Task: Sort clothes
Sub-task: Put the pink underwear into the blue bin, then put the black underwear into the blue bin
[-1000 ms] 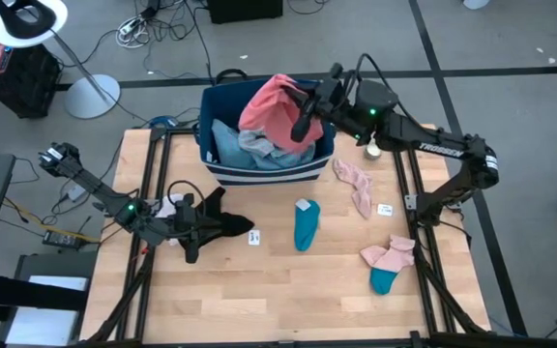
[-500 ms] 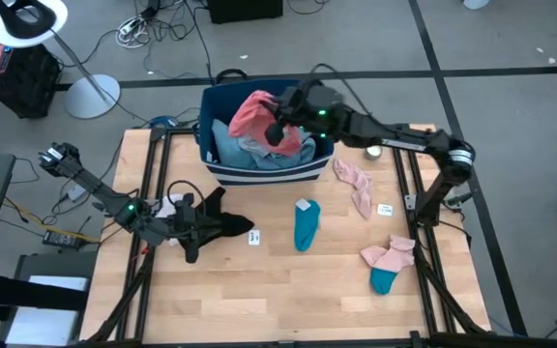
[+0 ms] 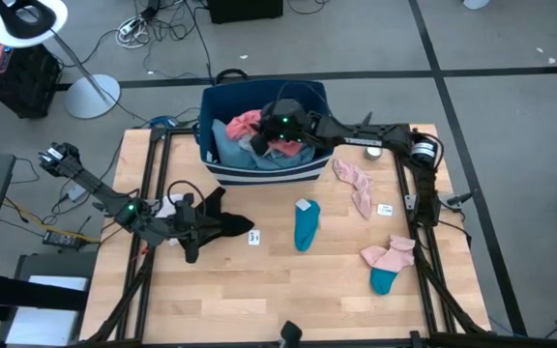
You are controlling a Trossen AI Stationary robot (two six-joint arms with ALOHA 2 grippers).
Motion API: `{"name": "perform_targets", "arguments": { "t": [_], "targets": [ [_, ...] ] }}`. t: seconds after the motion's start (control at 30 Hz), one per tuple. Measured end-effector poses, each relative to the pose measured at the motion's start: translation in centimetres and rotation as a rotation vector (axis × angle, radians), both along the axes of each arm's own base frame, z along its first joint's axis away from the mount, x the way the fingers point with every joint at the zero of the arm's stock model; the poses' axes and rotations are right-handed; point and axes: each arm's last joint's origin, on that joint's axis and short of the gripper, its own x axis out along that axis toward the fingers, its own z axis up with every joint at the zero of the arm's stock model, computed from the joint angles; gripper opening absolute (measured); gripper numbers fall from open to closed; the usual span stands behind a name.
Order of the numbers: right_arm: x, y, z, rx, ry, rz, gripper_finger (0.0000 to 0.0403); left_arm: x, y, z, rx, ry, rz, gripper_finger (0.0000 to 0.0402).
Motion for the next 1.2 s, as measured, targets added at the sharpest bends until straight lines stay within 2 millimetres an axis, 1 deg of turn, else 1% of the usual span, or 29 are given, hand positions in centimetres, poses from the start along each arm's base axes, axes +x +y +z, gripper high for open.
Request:
{"name": "perform_targets", "arguments": {
  "t": [0.1, 0.17, 0.23, 0.37, 0.53, 0.63, 0.83, 0.93, 1.07, 1.2],
  "targets": [
    [0.3, -0.4, -1.5, 0.055, 0.034, -0.001, 0.0009, 0.0, 0.0, 0.0, 0.002, 0.003, 0.000, 0.0117],
    [0.3, -0.6, -2.2, 0.081, 0.053, 0.000, 0.0011, 0.0, 0.0, 0.0, 0.002, 0.003, 0.000, 0.0117],
    [0.4, -0.6, -2.5, 0.090, 0.063, 0.005, 0.0018, 0.0, 0.0, 0.0, 0.002, 0.003, 0.000, 0.0117],
    [0.3, -0.5, -2.6, 0.093, 0.071, 0.005, 0.0039, 0.0, 0.0, 0.0, 0.002, 0.002, 0.000, 0.0117],
    [-0.1, -0.3, -1.7, 0.093, 0.067, 0.007, 0.0079, 0.0, 0.0, 0.0, 0.003, 0.003, 0.000, 0.0117],
    [-0.5, -0.1, -0.7, 0.089, 0.051, 0.013, 0.0108, 0.0, 0.0, 0.0, 0.002, 0.003, 0.000, 0.0117],
    [-2.1, 0.5, 2.5, 0.068, 0.019, 0.017, 0.0153, 0.0, 0.0, 0.0, 0.002, 0.003, 0.000, 0.0117],
    [-3.4, 1.1, 4.5, 0.044, 0.019, 0.031, 0.0164, 0.0, 0.0, 0.0, 0.002, 0.003, 0.000, 0.0117],
    [-5.3, 2.2, 7.2, 0.026, 0.020, 0.076, 0.0168, 0.0, 0.0, 0.0, 0.002, 0.003, 0.000, 0.0117],
    [-7.4, 3.9, 9.7, -0.022, 0.041, 0.139, 0.0166, 0.0, 0.0, 0.0, 0.002, 0.003, 0.000, 0.0117]
  ]
}}
